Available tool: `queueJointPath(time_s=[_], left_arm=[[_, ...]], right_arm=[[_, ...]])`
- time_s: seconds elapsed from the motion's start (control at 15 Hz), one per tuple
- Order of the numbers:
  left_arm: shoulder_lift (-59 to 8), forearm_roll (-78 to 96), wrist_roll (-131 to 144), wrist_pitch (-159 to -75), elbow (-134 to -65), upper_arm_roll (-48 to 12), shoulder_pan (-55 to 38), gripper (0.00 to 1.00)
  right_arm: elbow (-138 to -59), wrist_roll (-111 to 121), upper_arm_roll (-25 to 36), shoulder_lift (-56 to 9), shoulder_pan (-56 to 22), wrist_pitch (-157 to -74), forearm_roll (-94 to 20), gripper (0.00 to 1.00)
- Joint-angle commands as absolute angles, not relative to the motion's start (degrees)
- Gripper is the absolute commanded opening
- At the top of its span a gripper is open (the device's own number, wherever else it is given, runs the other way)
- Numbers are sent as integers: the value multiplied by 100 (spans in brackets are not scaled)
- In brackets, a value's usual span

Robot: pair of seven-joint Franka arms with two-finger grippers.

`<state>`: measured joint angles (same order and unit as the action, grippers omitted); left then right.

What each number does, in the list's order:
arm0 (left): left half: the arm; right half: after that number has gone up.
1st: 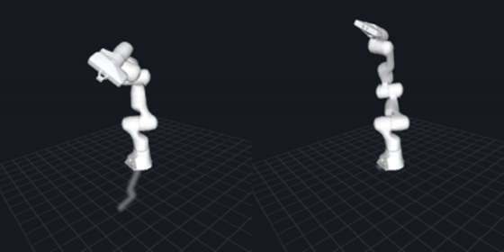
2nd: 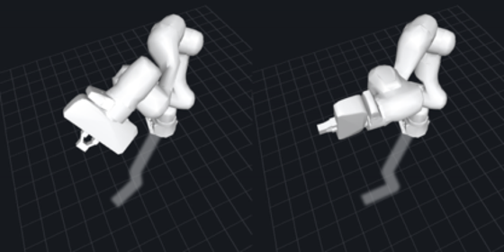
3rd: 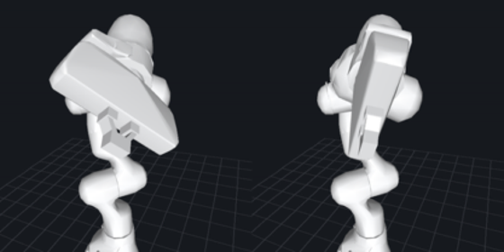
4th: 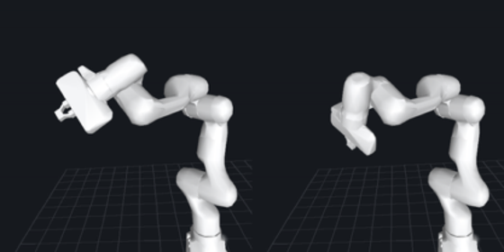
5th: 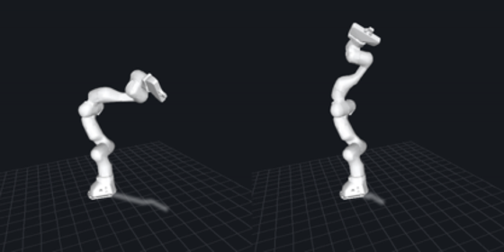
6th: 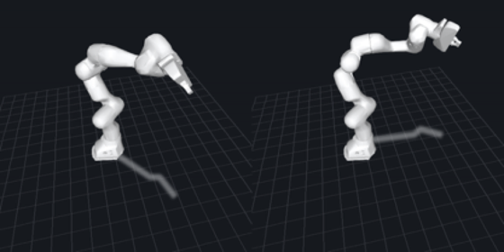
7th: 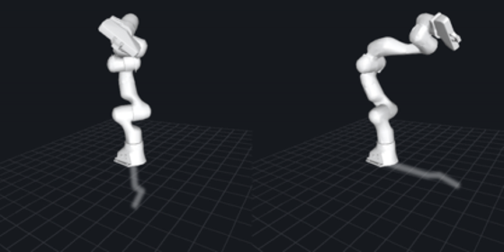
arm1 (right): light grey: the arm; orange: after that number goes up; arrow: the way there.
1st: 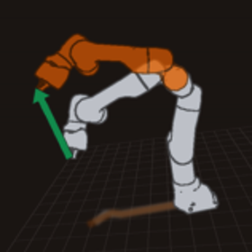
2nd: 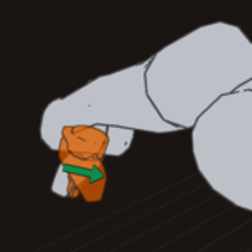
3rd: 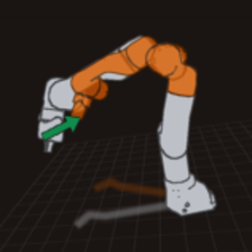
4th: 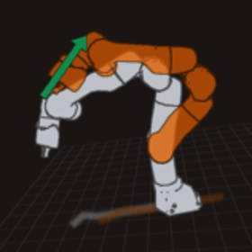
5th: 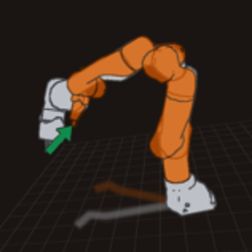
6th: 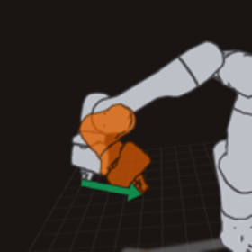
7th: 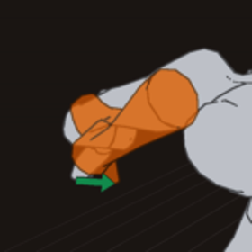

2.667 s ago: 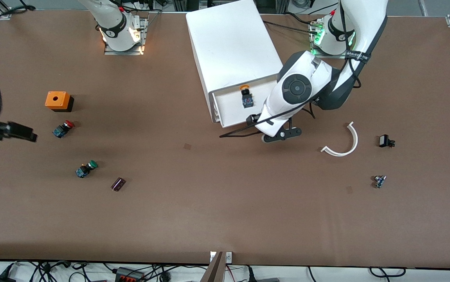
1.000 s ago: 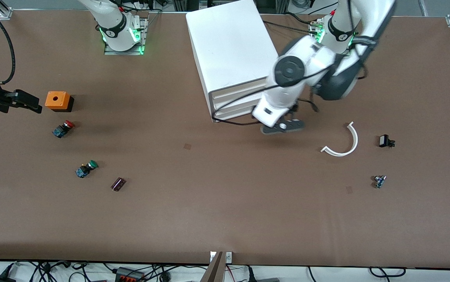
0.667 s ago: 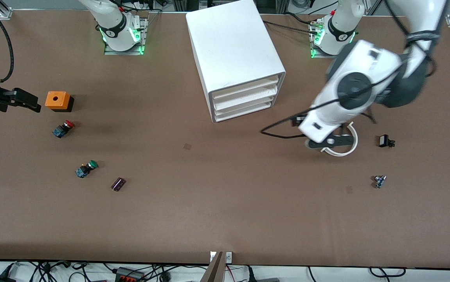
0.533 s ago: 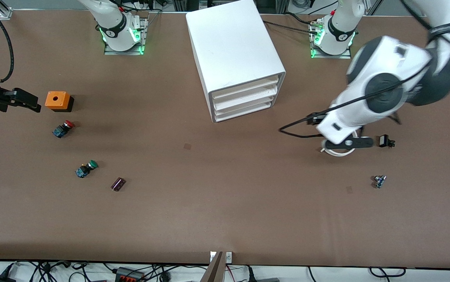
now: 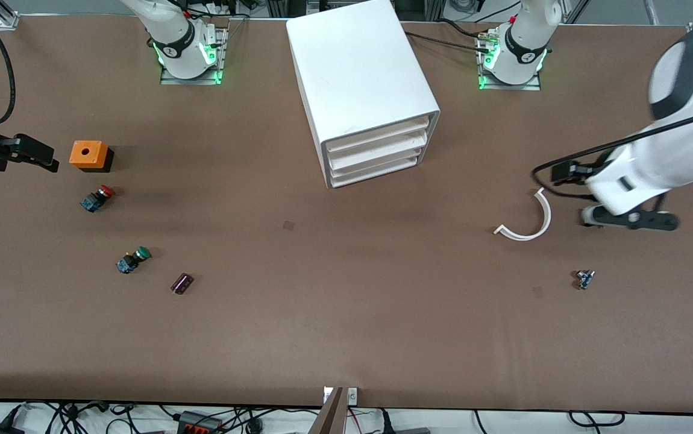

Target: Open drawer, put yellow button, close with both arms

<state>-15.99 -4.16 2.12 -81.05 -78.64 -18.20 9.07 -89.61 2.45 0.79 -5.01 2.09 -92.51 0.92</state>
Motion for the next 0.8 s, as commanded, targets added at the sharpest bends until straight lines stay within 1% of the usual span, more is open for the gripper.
queueJointPath(time_s=[0.0,0.13,0.2,0.27,0.4,0.73], left_arm=[[-1039,131,-692,-8383,-8426,-767,414,100],[-426,141,-677,-9215,-9347,-634,247,100],[-126,123,-703,-9672,-9743,-459,89,100],[112,106,-686,-9920,-10017,-266,-130,100],[281,114,-598,-10063,-10169,-115,-246,100],[334,97,-431,-9932,-10143,-149,-185,100]], right_arm=[[-9009,316,35,-369,264,-9116,105,100],[-9044,299,35,-387,264,-9044,132,100],[-9044,290,35,-404,255,-9070,132,100],[-9044,281,26,-404,264,-9079,106,100],[-9044,281,35,-404,255,-9070,114,100],[-9061,264,35,-396,246,-9167,105,100]])
